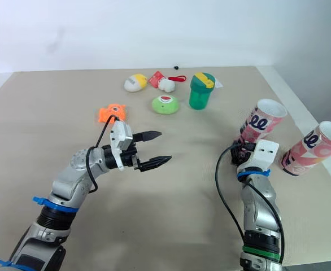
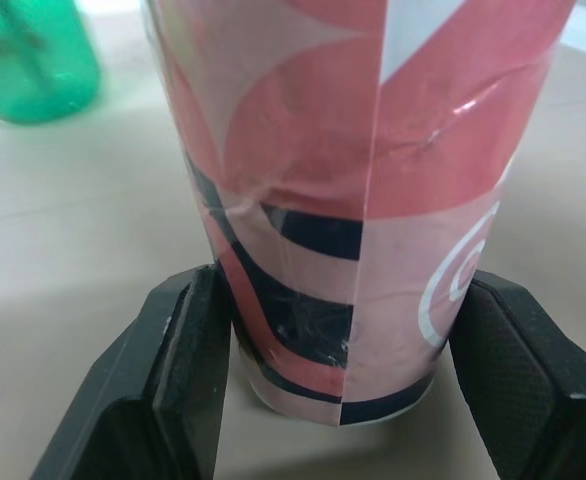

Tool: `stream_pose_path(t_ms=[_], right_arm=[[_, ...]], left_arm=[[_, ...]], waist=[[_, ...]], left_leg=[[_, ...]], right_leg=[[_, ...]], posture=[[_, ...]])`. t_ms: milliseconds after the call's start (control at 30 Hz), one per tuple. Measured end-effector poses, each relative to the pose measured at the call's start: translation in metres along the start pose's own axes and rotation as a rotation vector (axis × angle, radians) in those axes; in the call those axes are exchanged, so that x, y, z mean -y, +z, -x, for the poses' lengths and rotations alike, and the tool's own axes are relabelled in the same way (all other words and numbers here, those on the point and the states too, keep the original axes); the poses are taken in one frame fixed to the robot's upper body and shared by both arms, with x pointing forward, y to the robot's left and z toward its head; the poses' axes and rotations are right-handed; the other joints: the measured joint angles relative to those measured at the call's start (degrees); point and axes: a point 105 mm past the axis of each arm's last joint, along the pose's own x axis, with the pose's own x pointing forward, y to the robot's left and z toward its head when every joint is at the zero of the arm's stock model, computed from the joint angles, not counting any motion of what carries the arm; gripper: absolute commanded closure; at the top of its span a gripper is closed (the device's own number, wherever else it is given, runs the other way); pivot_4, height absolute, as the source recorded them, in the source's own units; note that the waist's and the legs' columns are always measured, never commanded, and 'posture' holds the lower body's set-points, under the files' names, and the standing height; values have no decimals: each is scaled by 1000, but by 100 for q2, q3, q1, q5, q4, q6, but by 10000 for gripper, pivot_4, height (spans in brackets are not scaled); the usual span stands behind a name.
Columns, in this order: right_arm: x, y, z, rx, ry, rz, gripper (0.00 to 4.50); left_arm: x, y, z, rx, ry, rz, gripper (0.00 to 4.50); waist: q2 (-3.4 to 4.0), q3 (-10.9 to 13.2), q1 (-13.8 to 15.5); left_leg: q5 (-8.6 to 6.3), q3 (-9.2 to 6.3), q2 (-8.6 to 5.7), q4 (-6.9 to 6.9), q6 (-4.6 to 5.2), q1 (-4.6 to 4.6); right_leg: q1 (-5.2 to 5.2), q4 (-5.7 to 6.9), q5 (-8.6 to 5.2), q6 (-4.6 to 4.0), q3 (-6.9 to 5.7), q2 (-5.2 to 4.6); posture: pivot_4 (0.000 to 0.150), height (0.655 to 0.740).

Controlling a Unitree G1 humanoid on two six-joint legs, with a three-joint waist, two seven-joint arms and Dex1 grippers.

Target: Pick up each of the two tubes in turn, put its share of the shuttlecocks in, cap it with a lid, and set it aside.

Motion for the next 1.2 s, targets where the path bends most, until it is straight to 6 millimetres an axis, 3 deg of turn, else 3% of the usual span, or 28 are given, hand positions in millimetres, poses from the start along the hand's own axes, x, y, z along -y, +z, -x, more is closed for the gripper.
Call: stream_pose_path(t_ms=[233, 267, 333, 367, 600, 733, 833, 933, 1033, 1200], right_arm=[[2, -1, -1, -13, -31, -5, 13274], [2, -2, -1, -15, -34, -3, 7570], [2, -3, 0, -20, -30, -1, 1399], [2, -5, 1, -23, -31, 3, 515], [7, -7, 16, -10, -27, 31, 515], [9, -10, 37, -9, 4, 45, 515], [-10, -15, 55, -14, 129, 38, 515], [-69, -13, 72, -13, 471, 77, 515], [-118, -8, 85, 11, 757, 140, 515], [-149, -2, 87, 43, 921, 168, 515]], left_arm=[[0, -4, 2, -19, 0, -7, 0], [0, -6, 3, -23, 3, -7, 0], [-1, -8, 5, -30, 7, -5, 0], [-1, -8, 5, -33, 10, -3, 0], [-4, -12, 8, -46, 44, -1, 0], [-15, -20, 20, -59, 139, 17, 0], [-28, -35, 46, -94, 266, 37, 0], [-36, -57, 88, -162, 423, 66, 0], [-33, -69, 109, -192, 502, 78, 0], [-29, -67, 119, -188, 555, 69, 0]], waist=[[0, -1, 2], [0, -2, 4], [0, -2, 7], [1, -2, 13], [0, -5, 17], [5, -8, 13], [9, -9, -39], [8, -8, -159], [2, -7, -110], [-7, -6, -64]], left_leg=[[9, 0, -2, 5, 9, 0], [9, 0, -2, 5, 10, 0], [9, -1, -2, 5, 10, -1], [9, -1, -3, 5, 10, -2], [9, 0, -4, 4, 10, -3], [8, 0, -2, 2, 10, -1], [8, 2, 7, -2, 10, 1], [10, 15, 25, -3, 12, 17], [28, 9, 25, 1, 29, 18], [49, 5, 21, 3, 18, 15]], right_leg=[[4, 0, 5, 9, 1, -1], [4, 0, 5, 9, 0, -1], [5, 0, 6, 8, 0, -1], [4, 0, 6, 7, 0, -2], [3, -1, 5, 8, 0, -4], [2, -1, 3, 9, 1, -2], [-2, -1, 2, 8, 3, 4], [0, 0, -3, 21, 17, 21], [5, 0, 14, 23, 7, 24], [8, -1, 30, 26, 7, 22]], posture=[[1500, 7400], [1500, 7400], [1500, 7400], [1500, 7400], [1500, 7400], [1500, 7400], [1500, 7400], [1500, 7400], [1500, 7400], [1500, 7400]])
